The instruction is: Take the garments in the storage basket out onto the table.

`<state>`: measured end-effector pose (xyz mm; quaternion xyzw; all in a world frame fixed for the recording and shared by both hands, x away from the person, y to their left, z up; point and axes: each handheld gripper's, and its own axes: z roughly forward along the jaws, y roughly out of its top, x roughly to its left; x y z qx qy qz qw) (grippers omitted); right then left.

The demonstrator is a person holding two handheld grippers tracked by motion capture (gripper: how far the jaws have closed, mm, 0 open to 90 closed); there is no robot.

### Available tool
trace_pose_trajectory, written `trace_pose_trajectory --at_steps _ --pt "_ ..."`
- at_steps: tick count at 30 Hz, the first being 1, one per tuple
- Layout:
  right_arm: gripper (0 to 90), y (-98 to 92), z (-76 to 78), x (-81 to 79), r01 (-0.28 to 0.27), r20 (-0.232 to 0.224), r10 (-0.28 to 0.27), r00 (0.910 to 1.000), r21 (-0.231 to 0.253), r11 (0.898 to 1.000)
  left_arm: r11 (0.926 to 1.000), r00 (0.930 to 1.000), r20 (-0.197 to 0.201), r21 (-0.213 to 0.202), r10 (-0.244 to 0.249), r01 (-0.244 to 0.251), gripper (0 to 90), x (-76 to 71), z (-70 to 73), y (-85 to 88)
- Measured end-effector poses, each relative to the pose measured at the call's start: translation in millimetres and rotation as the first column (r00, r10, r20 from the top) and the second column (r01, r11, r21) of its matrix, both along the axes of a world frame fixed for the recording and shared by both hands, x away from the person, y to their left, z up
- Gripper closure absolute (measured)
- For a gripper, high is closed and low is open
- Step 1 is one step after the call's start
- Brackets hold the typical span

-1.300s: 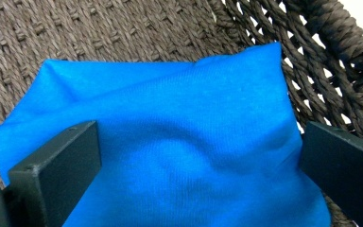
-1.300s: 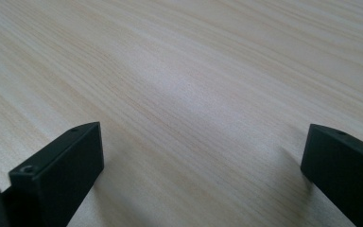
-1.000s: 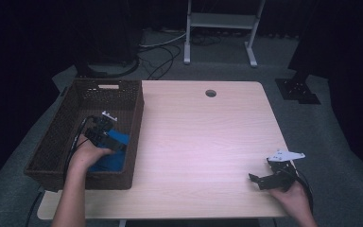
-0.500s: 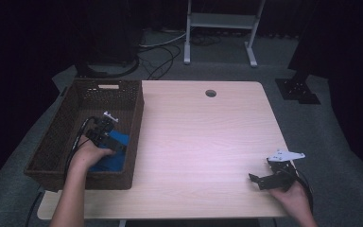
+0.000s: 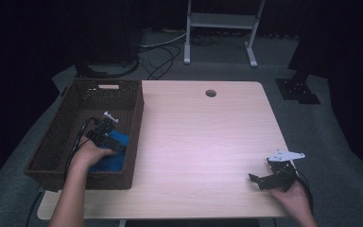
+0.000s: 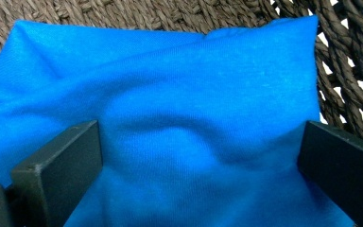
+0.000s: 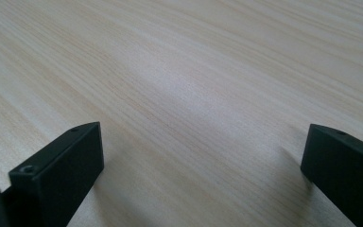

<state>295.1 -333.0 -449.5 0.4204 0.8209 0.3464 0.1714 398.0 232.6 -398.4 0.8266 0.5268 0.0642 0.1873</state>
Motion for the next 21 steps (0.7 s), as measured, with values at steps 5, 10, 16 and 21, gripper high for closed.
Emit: trace_pose_trajectory --at_steps 5,10,16,21 --pt "0.0 0.0 0.0 0.1 0.0 0.0 0.0 1.0 0.0 1.0 1.0 0.9999 -0.012 -0.008 0.001 -0.001 0.1 1.5 -0.9 0.6" --pt "0.0 0.0 0.0 0.1 0.0 0.0 0.0 1.0 0.0 1.0 0.9999 0.9997 -0.023 -0.009 -0.005 0.005 0.1 3.2 -1.2 0.7" --pt "0.0 0.0 0.0 0.1 0.0 0.0 0.0 1.0 0.0 1.0 0.9999 0.9996 -0.025 -0.01 -0.009 0.009 0.0 4.2 -2.6 0.8" --pt "0.0 0.1 0.1 0.5 0.0 -0.001 0.0 1.0 0.0 1.0 1.0 0.9997 -0.023 -0.007 -0.004 0.004 0.1 3.8 -3.6 0.3"
